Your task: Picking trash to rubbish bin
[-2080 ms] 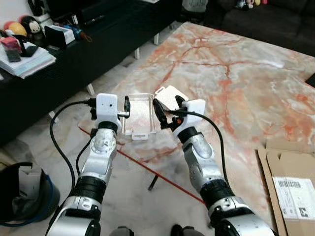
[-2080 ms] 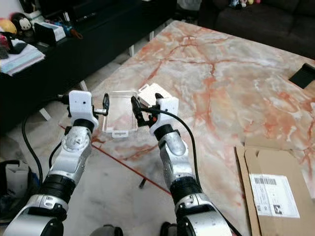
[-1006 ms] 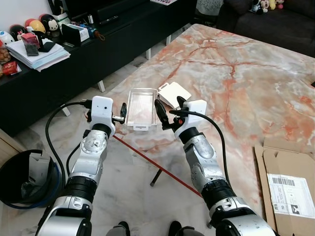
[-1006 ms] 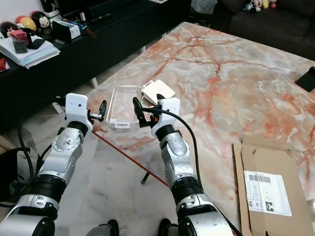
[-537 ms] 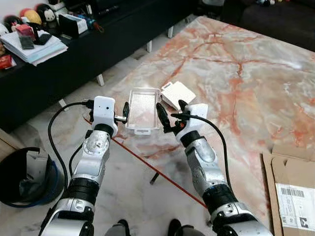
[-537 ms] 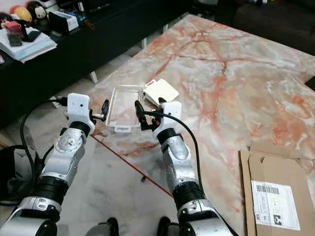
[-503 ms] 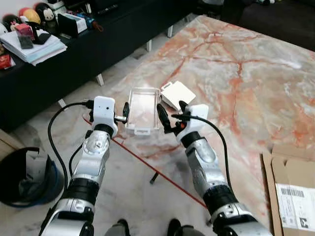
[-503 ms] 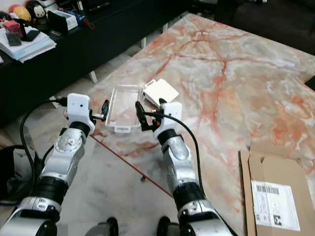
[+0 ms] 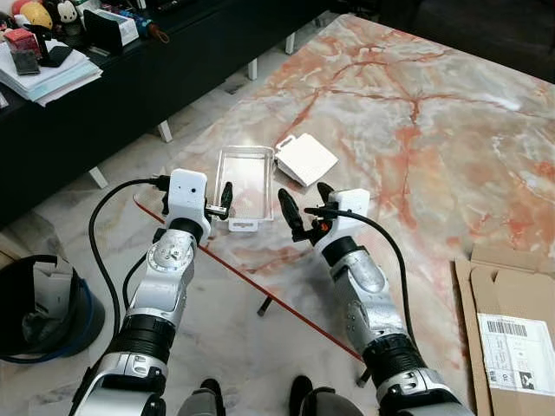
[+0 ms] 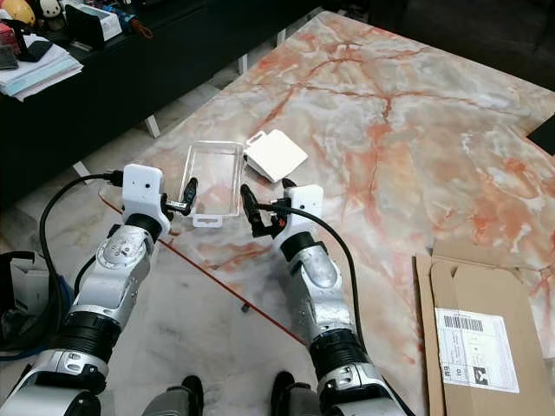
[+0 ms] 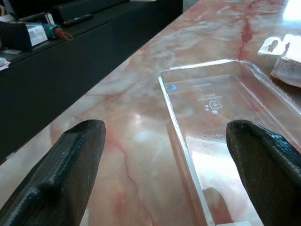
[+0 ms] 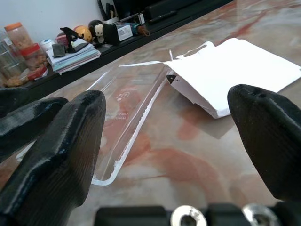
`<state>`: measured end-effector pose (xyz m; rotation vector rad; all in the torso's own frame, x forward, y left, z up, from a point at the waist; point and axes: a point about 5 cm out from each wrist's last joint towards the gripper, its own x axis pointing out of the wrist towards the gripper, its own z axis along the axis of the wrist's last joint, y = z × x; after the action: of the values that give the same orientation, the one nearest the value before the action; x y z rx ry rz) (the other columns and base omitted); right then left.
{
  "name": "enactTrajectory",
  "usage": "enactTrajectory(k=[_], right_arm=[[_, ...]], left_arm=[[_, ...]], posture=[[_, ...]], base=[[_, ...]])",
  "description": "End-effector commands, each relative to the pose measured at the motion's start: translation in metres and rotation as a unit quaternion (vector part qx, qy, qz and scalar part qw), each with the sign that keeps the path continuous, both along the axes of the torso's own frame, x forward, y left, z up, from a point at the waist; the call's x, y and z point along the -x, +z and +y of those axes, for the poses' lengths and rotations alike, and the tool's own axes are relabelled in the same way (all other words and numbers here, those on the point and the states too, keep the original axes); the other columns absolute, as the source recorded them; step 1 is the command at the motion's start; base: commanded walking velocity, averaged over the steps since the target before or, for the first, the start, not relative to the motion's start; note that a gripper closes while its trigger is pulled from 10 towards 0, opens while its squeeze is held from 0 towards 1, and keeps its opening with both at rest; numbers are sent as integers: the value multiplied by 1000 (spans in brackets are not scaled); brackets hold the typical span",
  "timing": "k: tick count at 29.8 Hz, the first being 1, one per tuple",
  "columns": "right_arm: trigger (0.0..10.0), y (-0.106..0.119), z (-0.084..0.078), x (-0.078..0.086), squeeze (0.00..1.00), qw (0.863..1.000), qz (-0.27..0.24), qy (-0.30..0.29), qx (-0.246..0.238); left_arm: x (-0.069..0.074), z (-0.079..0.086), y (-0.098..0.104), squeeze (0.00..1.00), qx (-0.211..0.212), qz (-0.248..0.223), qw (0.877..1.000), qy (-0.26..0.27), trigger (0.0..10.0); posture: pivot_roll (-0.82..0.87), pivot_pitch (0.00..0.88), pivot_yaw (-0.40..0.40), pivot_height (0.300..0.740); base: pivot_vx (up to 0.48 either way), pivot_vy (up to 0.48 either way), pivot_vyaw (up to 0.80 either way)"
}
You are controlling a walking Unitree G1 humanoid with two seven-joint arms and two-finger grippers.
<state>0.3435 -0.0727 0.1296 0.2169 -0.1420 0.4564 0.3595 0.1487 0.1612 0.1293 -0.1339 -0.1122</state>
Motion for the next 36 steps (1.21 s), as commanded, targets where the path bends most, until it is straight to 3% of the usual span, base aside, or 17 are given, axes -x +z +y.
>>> enactTrajectory(k=[1,11,12,13,14,15,16,17,36], right_arm=[[10000,1,1,2,0,1000,-2,6,4],[10000,3,0,0,0,1000,-4,-1,3],[10000,3,2,0,0,1000,-5,1,3],[10000,3,2,0,0,1000,-5,1,2],[10000,3,3,0,0,1000,-4,1,2],[10000,3,4,0,0,1000,-3,0,0],[10000,3,4,0,0,1000,-3,-1,0],[10000,2,4,-2,0,1000,-1,-4,-2],[10000,8,2,-11,0,1000,-12,-24,2]], left_arm=[[-3,2,-5,0,-12,29,999,11,10000],[-6,4,-13,0,-28,68,997,11,10000],[-6,4,-14,0,-32,72,997,7,6196],[-6,5,-14,0,-33,73,997,7,6196],[-6,5,-14,0,-33,73,997,8,4314],[-6,6,-15,0,-34,76,997,8,3451],[-6,6,-15,0,-34,77,996,8,3451],[-6,7,-16,0,-35,82,996,11,0],[-11,9,-12,0,-49,82,995,1,0]], posture=[[103,243,-67,740],[108,215,-47,740],[111,210,-45,740],[114,206,-43,740],[116,204,-42,740],[124,192,-32,740],[124,192,-32,740],[127,180,-22,740],[119,98,12,740]], base=[[0,0,0],[0,0,0],[0,0,0],[0,0,0],[0,0,0],[0,0,0],[0,0,0],[0,0,0],[0,0,0]])
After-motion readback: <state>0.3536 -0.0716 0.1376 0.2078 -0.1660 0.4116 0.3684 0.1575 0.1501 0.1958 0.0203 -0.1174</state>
